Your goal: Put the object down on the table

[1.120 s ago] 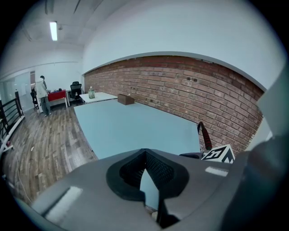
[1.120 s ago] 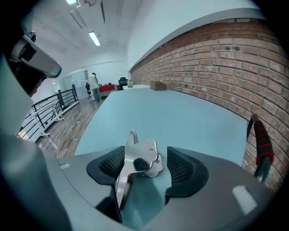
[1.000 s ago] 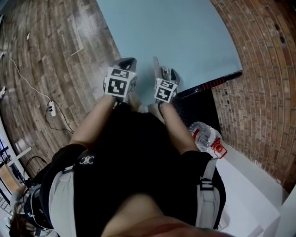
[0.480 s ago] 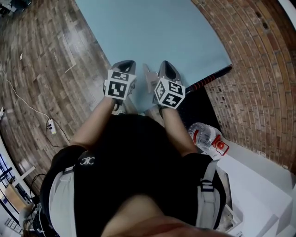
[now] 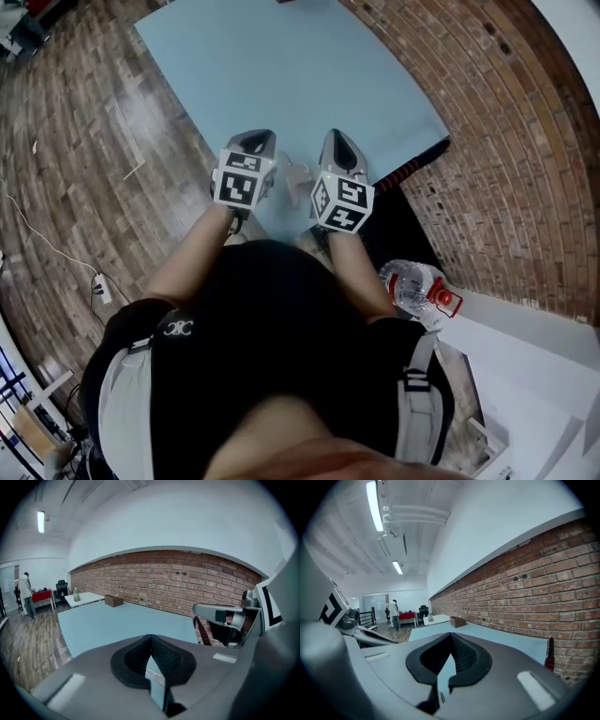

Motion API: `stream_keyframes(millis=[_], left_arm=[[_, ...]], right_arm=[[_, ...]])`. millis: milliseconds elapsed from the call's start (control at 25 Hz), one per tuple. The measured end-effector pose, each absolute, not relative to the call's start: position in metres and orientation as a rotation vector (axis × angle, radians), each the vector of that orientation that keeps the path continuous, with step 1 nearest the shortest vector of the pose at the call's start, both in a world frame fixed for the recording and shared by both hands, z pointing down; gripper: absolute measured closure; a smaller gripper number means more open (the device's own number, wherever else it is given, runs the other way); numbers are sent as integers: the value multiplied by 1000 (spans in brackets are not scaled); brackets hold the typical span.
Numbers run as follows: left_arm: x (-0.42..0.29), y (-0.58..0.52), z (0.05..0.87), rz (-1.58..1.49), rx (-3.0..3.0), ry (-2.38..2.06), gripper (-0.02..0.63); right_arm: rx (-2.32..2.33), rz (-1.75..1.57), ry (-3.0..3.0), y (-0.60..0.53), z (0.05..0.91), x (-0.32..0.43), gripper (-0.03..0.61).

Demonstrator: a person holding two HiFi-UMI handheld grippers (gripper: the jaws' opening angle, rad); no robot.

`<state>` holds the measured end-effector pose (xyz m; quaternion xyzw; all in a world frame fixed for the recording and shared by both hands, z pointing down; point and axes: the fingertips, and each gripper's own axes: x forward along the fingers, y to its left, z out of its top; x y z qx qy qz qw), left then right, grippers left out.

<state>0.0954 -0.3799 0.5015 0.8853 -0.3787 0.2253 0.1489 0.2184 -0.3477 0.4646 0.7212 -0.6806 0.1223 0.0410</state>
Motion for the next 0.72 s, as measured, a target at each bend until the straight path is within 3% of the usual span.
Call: stream_keyframes(millis=[720], left_arm=[[100, -372, 483, 579, 2581, -1080, 614]], right_arm=[[2188, 438, -2095, -338, 470, 221, 566]])
